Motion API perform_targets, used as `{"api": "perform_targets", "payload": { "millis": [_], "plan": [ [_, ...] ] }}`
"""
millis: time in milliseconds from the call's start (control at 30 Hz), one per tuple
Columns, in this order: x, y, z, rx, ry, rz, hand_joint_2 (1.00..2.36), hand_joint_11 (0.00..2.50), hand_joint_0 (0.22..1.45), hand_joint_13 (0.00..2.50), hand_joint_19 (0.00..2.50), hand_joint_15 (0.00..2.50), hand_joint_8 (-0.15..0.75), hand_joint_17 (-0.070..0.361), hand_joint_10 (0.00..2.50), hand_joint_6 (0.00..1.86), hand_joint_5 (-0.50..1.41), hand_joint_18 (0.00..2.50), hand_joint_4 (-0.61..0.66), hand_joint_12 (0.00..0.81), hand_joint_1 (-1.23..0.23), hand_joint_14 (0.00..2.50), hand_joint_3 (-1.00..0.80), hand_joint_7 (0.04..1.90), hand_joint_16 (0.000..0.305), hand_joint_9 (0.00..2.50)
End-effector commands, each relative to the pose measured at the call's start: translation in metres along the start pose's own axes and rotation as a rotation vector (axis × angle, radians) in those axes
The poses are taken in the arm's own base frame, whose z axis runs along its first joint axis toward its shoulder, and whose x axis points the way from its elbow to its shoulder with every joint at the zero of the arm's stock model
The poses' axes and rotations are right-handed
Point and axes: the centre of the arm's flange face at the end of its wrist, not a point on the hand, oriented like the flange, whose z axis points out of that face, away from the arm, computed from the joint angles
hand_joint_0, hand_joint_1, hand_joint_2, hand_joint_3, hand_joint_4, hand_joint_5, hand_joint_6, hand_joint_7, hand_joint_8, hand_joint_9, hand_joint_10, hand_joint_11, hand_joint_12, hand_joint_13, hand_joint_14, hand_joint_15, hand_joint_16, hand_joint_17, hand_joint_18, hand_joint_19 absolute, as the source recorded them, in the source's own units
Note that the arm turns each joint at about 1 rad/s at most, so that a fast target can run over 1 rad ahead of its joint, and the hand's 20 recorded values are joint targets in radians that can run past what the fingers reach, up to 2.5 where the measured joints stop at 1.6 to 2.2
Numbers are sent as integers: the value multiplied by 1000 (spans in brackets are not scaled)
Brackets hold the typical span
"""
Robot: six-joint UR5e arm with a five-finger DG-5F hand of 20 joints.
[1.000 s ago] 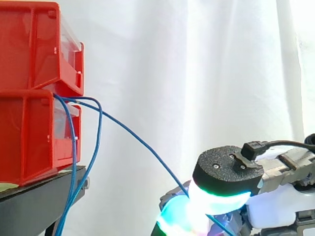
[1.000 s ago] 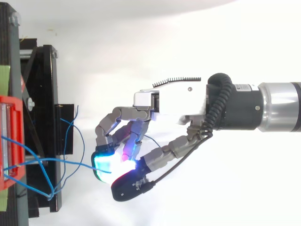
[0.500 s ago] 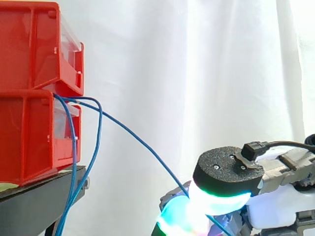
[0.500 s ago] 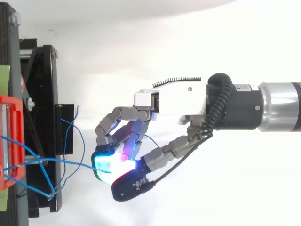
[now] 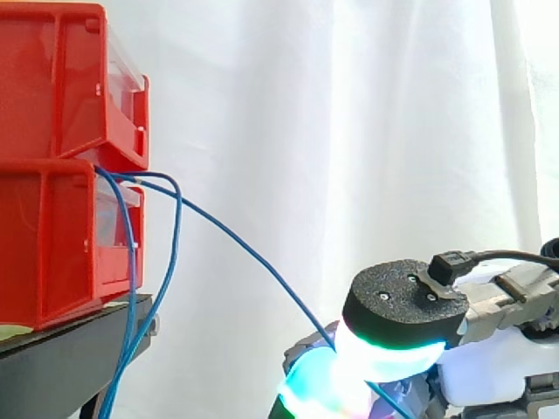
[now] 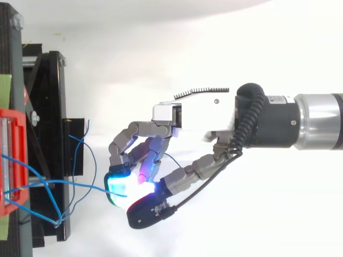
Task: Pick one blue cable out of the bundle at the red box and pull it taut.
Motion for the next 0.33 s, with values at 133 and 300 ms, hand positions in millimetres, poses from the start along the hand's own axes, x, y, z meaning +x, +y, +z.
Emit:
{"api": "perform_targets", "payload": {
  "millis": [133, 300],
  "plan": [
    [0, 0, 0, 1, 0, 0, 1008, 689, 646, 648, 280, 220, 470, 137, 6, 922, -78, 646, 28, 438, -902, 6, 40, 1102, 61, 1115],
    [0, 0, 0, 1, 0, 0, 1008, 680, 647, 649, 277, 223, 470, 136, 6, 923, -78, 647, 27, 439, -903, 6, 33, 1100, 60, 1115]
  ]
}}
